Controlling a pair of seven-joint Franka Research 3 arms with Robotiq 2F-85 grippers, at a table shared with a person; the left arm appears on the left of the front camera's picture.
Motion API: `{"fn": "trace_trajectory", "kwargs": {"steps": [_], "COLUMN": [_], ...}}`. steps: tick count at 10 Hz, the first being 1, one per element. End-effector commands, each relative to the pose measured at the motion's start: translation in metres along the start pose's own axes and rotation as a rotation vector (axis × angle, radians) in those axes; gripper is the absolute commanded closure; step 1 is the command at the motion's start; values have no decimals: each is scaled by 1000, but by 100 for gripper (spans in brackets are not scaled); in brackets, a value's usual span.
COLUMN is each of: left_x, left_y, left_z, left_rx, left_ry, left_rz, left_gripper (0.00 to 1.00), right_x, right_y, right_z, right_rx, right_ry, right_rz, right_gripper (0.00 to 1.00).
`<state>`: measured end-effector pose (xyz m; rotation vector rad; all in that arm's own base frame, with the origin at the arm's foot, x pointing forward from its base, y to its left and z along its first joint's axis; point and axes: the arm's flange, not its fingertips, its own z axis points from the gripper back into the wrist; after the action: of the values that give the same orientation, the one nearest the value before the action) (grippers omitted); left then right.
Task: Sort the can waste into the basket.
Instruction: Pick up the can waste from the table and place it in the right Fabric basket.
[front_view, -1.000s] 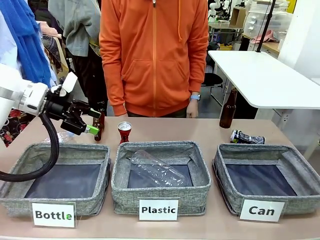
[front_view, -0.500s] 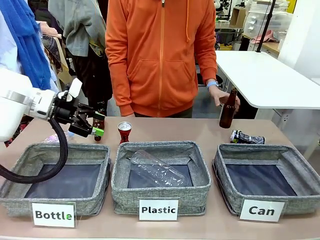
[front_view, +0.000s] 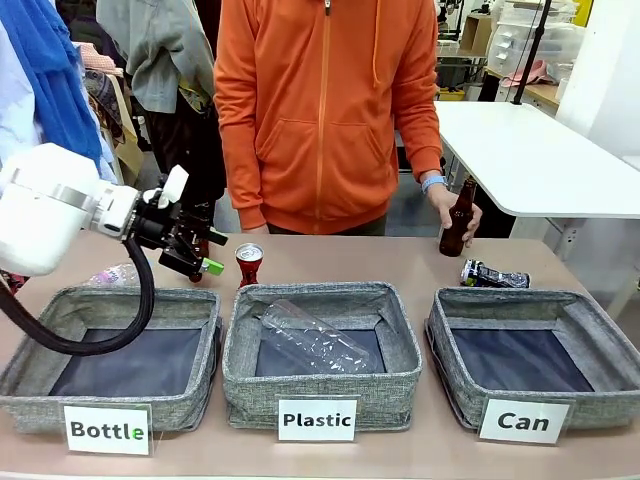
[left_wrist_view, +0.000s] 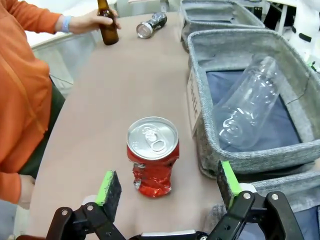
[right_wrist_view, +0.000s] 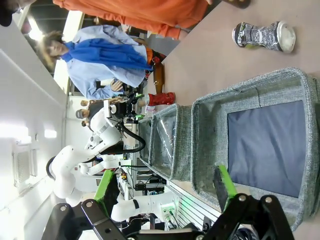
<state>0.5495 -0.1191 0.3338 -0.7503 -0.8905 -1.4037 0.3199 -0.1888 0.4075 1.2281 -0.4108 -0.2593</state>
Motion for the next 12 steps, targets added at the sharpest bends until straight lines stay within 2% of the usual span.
{"fn": "trace_trajectory", "kwargs": {"steps": [1,7,11,12], "left_x": [9,11,9,10], "left_y": [23,25,26,28], "left_z": [-5,-34,-41,-33], "left_rx": [-7,-63,-49,-57], "left_ry": [43,105,119,89], "left_rz": [26,11,20,20], "left_gripper": [0,0,0,0], "right_x": [2,2,2,2], "right_y": [1,1,1,1], "right_z": [-1,-1,-1,-1], "right_rx": [22,22,22,22], "right_ry": [-15,-15,-15,-15], "right_rz": [20,20,20,20], "right_gripper": [0,0,0,0]}}
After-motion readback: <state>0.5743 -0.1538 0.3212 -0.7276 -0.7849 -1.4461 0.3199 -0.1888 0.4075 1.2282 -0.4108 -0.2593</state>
